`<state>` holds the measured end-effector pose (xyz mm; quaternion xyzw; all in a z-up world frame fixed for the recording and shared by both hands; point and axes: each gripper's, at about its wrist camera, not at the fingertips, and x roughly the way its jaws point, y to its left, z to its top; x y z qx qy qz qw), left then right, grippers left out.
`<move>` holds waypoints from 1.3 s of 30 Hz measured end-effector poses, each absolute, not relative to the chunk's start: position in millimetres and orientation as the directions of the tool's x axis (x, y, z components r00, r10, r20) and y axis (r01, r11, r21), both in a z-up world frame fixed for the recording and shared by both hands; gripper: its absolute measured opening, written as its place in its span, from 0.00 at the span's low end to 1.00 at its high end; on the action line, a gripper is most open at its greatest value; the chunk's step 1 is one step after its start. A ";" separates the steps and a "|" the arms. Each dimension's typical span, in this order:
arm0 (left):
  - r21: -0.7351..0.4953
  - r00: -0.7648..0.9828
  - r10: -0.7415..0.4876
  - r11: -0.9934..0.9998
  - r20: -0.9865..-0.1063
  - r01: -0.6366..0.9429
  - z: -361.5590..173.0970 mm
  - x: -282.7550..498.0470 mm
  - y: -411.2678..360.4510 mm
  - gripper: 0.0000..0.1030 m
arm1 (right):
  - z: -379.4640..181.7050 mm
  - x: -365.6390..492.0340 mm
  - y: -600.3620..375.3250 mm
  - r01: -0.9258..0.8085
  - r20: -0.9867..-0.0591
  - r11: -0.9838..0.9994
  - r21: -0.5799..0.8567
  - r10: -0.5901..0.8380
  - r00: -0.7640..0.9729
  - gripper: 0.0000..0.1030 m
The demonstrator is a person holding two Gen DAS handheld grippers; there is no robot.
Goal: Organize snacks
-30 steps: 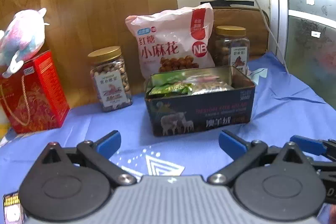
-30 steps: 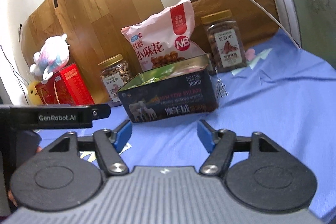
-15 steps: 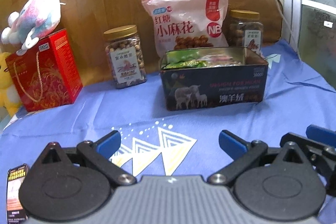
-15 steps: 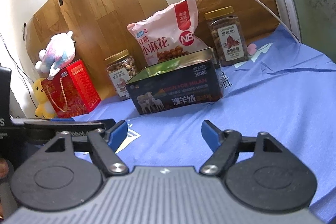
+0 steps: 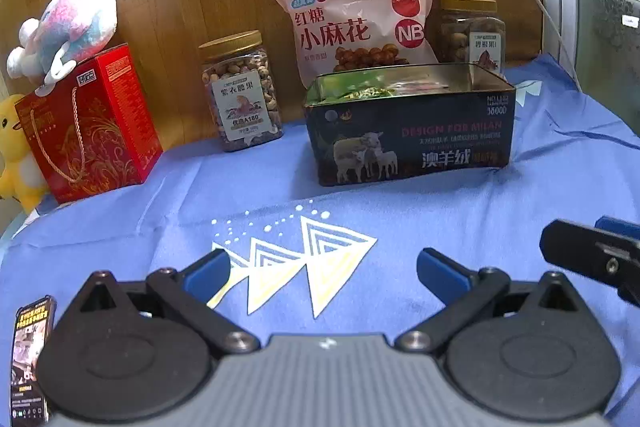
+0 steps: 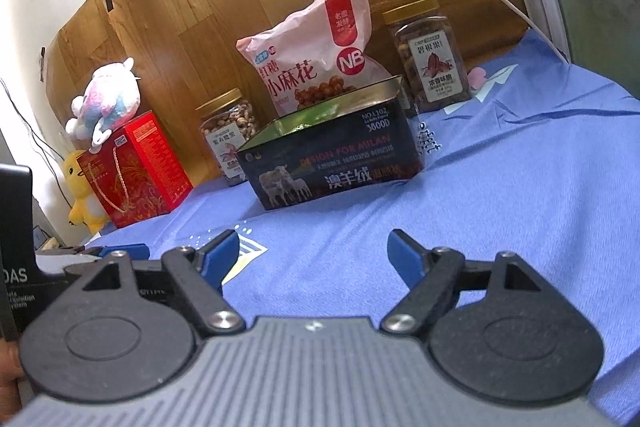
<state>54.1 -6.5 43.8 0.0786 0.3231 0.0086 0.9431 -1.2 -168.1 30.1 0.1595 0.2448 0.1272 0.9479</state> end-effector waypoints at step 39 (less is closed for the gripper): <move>0.242 0.742 0.193 0.969 -0.642 -0.042 20.2 55.3 8.0 1.00 | 15.5 1.2 -163.9 -0.137 -0.464 0.907 0.397 0.328 0.823 0.89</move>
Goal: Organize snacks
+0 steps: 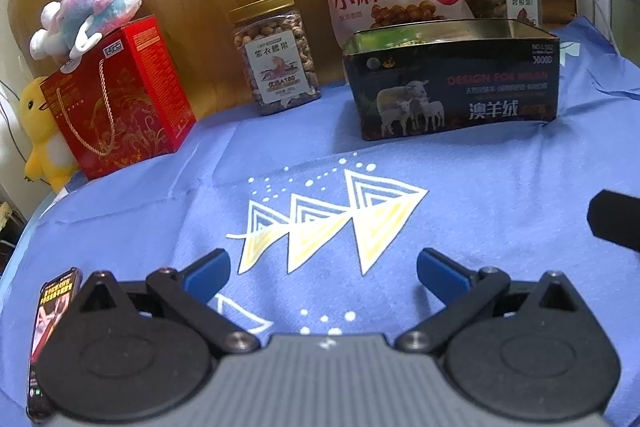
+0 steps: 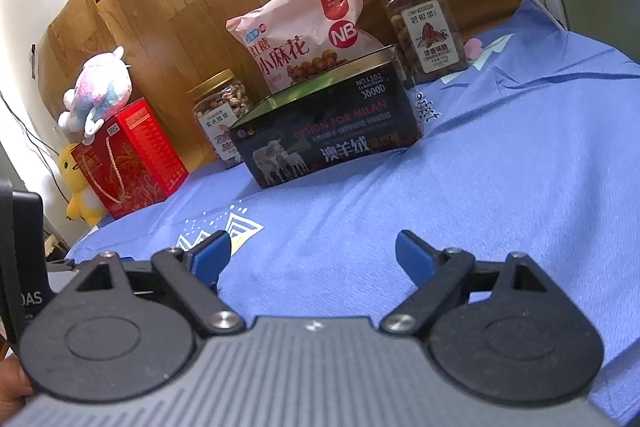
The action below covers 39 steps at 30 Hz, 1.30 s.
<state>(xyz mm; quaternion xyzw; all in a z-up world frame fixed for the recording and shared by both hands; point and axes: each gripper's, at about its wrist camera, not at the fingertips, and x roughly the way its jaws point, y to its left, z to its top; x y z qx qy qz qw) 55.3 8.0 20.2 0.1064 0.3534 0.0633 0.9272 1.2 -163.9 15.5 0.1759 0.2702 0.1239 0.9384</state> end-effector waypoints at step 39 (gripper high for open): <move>0.492 0.793 0.429 0.850 -0.432 -0.191 22.6 51.9 9.9 1.00 | 11.3 -1.6 -170.9 -0.125 -0.466 0.898 0.422 0.334 0.819 0.89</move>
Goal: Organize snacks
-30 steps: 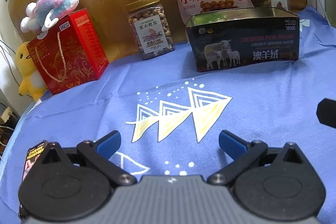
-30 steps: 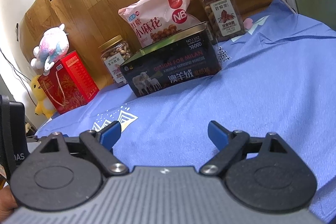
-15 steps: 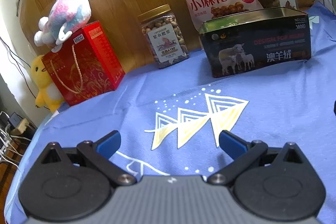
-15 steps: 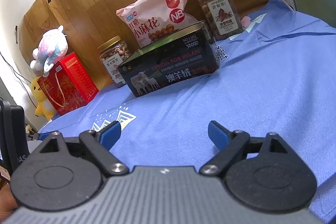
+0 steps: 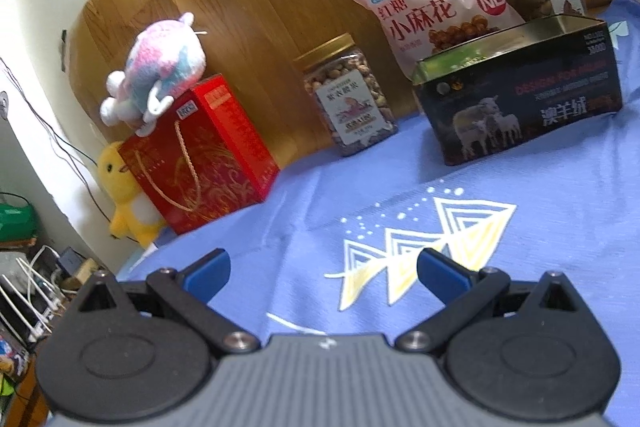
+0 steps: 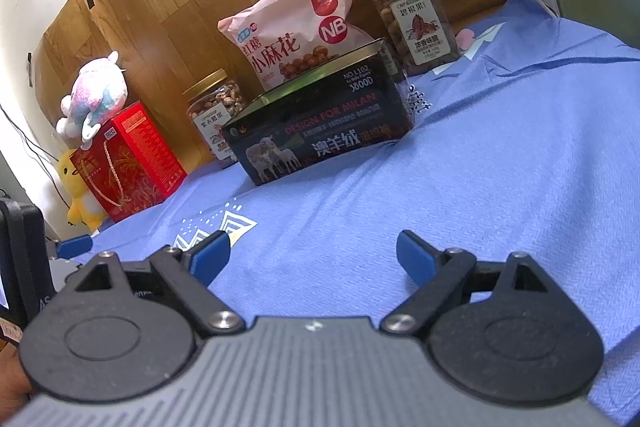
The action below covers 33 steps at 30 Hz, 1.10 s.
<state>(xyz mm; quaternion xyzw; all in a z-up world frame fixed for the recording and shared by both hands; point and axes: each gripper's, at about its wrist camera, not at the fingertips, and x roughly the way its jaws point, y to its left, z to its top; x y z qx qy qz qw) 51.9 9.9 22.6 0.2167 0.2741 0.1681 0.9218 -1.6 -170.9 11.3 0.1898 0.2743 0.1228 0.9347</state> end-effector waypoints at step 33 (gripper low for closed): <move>0.082 0.941 0.056 0.996 -0.334 -0.030 88.5 3.4 13.8 1.00 | 11.4 -3.5 -174.5 -0.108 -0.460 0.898 0.426 0.318 0.829 0.90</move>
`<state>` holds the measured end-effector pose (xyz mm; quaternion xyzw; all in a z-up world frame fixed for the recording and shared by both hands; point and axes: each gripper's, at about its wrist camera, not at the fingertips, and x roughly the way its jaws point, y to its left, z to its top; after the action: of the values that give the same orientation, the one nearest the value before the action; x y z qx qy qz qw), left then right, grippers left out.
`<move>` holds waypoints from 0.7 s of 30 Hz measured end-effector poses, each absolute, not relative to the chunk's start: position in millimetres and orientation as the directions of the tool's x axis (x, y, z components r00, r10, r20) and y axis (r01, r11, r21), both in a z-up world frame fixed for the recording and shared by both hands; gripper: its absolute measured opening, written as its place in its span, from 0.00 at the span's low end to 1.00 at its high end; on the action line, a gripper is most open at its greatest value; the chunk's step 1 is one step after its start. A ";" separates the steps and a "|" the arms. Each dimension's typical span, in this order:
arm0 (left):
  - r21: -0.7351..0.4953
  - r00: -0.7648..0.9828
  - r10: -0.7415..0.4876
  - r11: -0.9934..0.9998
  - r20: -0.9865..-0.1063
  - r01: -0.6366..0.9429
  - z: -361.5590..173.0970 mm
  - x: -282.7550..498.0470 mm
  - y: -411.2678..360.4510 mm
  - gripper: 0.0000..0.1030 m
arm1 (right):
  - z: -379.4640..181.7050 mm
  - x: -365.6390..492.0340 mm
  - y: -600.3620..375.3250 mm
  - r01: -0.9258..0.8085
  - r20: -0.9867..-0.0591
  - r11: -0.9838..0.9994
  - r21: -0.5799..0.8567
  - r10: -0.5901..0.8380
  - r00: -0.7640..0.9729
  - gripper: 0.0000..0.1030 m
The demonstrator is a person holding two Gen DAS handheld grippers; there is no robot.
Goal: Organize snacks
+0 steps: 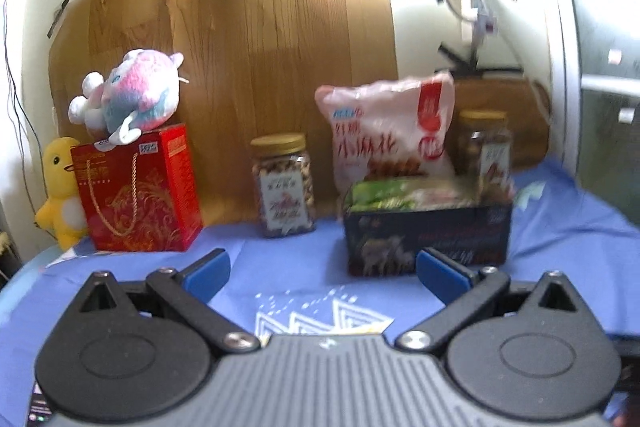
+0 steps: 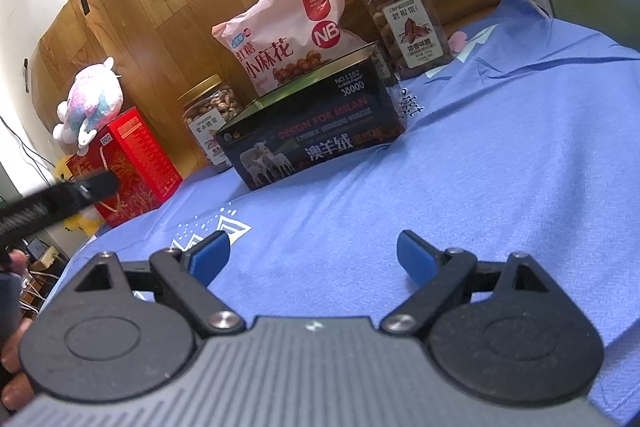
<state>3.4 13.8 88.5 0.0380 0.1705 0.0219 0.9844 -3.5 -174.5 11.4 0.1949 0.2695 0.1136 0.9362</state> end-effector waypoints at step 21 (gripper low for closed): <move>0.283 0.781 0.209 0.958 -0.588 -0.043 40.2 32.2 -1.3 1.00 | 10.4 -3.6 -173.9 -0.101 -0.465 0.898 0.428 0.314 0.828 0.90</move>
<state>32.2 -1.3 40.2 0.1282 0.3236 0.0673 0.9350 -3.6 -173.9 10.4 0.1966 0.2717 0.1110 0.9355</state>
